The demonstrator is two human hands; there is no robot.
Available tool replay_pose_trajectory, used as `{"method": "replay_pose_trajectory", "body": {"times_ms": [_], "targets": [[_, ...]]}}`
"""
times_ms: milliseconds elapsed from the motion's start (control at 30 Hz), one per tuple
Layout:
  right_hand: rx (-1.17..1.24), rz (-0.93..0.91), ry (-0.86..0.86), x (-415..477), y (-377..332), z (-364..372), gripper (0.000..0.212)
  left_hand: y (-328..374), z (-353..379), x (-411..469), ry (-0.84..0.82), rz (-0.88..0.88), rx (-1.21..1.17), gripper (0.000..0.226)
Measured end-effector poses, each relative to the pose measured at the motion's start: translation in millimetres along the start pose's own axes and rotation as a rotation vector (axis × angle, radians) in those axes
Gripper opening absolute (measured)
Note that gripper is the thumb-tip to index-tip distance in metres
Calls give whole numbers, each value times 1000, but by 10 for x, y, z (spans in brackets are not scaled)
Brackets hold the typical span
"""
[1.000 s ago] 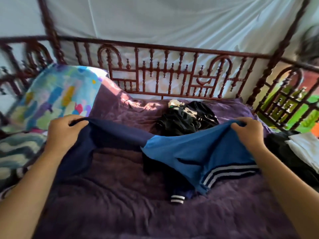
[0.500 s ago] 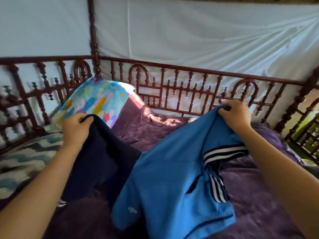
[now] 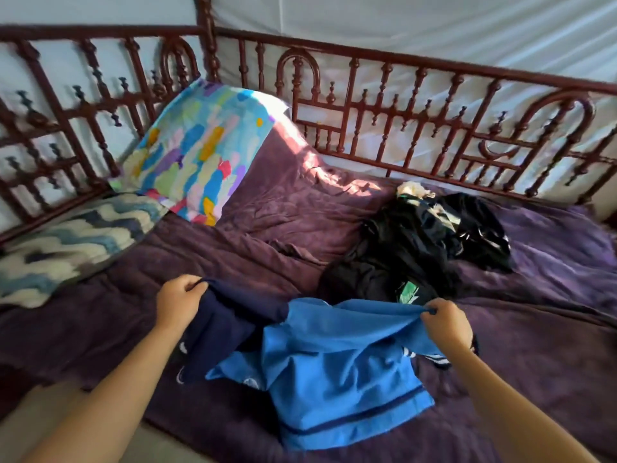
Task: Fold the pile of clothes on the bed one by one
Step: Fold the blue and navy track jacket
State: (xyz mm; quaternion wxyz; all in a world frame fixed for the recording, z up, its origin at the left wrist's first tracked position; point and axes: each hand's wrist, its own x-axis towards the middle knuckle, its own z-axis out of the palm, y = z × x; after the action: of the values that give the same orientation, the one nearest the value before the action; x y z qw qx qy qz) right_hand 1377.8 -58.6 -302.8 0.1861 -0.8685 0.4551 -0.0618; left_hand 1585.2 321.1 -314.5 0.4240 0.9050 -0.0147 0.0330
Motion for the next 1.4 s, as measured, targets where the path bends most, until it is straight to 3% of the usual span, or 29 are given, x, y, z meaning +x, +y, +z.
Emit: {"method": "replay_pose_trajectory", "body": {"times_ms": [200,300,367,500,600,633,700,767,867,933,1000,1067,1200,1300,1400], "targets": [[-157,-119,-226,103,-227,292,12,-93,253,238,-87,-86,62,20],[-102,-183,-272,320,-560,301,15,46,330,615,-148,-138,-83,19],[86,-136,-164,618,-884,111,12,330,389,1006,-167,-143,-252,19],[601,121,239,1392,-1472,-603,7,1348,463,2070,-175,-90,-576,27],[790,226,472,1787,-1626,-1009,12,2024,537,2723,-105,106,-617,25],[787,234,528,1843,-1630,-1052,6,2142,578,2829,-176,165,-621,26],[666,221,584,1907,-1635,-963,13,2146,762,2896,-482,228,-726,38],[508,221,501,1816,-1598,-661,18,1834,1017,2801,-667,213,-653,60],[401,284,315,1429,-1493,-4,41,1030,1398,2469,-745,102,-368,67],[355,327,148,1059,-1441,471,35,476,1546,2168,-776,-30,-253,68],[300,355,-27,679,-1427,902,9,11,1599,1889,-794,-176,-141,67],[263,421,-197,294,-1437,1291,5,-363,1602,1634,-843,-300,-57,65],[203,501,-435,-308,-1441,1884,46,-833,1597,1258,-919,-433,41,58],[114,455,-528,-518,-1457,2072,57,-986,1650,1110,-914,-487,64,53],[-40,337,-516,-519,-1378,2117,61,-1043,1761,1010,-917,-548,52,48]]}}
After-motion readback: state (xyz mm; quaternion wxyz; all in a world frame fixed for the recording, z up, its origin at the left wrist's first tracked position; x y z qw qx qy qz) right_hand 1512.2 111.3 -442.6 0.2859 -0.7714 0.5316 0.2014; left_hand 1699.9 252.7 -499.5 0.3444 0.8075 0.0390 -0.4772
